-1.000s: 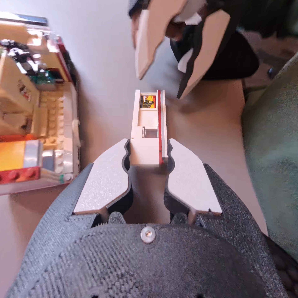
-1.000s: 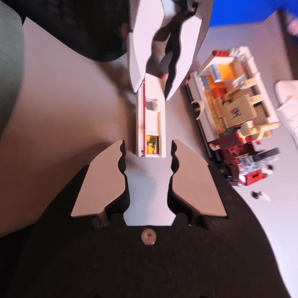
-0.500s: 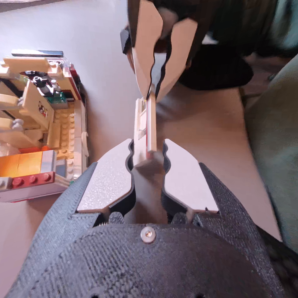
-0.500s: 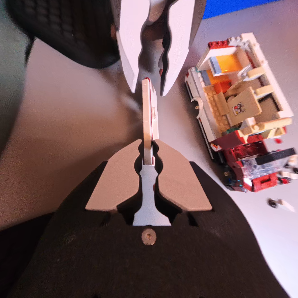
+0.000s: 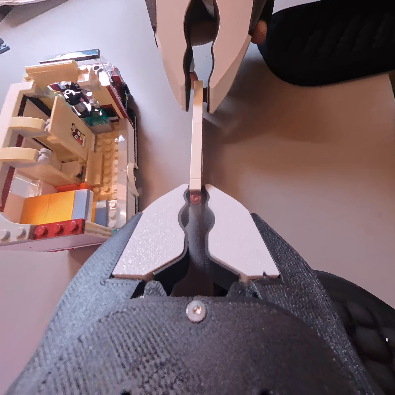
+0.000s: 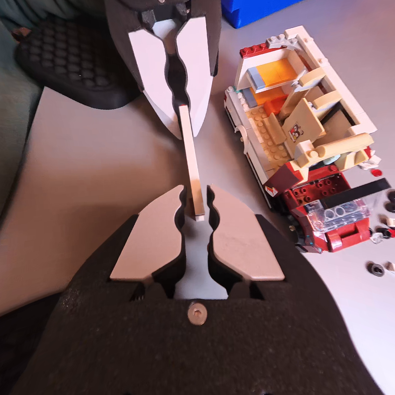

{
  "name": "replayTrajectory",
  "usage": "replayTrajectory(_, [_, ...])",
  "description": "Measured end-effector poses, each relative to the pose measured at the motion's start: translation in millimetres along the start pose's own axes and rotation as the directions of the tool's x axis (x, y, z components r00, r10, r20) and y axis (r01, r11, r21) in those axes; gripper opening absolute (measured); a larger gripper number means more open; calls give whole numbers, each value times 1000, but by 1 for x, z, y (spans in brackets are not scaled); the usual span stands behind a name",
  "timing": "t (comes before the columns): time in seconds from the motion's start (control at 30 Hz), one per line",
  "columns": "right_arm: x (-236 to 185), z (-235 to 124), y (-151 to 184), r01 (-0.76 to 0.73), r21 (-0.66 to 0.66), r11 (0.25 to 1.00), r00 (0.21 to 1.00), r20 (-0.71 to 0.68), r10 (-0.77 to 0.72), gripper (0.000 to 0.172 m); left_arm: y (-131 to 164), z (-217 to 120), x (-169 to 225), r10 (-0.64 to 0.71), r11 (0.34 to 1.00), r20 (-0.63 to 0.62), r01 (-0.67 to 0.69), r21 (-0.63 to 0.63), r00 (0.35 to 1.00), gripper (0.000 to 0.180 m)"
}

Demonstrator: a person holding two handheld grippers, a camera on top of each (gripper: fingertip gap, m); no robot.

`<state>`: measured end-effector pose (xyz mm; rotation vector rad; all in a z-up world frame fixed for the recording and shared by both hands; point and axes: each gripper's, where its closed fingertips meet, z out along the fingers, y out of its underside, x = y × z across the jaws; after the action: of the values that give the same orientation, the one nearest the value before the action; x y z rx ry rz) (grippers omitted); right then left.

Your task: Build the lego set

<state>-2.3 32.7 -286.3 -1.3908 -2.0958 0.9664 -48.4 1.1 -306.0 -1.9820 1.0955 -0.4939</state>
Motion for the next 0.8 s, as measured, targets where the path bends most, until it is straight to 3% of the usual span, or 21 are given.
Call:
replayTrajectory(0.27, [0, 9, 3, 43, -25, 999, 999, -20, -44, 18, -2, -2, -3, -6, 1000, 13, 6, 22, 1000, 15])
replayTrajectory(0.5, [0, 2, -7, 33, 26, 999, 999, -33, -33, 33, -10, -7, -2, -10, 998, 7, 10, 63, 1000, 28])
replayTrajectory(0.63, [6, -19, -25, 12, 137, 991, 998, -67, -3, 54, -37, -28, -3, -55, 971, -37, 62, 232, 998, 37])
replayTrajectory(0.73, [22, -42, -42, 11, 260, 966, 988, -153, 30, 55, -61, -55, -19, -109, 910, 0, 100, 403, 994, 35])
replayTrajectory(0.8, [36, -58, -50, 17, 343, 939, 970, -233, 67, 44, -67, -72, -35, -138, 877, 82, 84, 473, 987, 31])
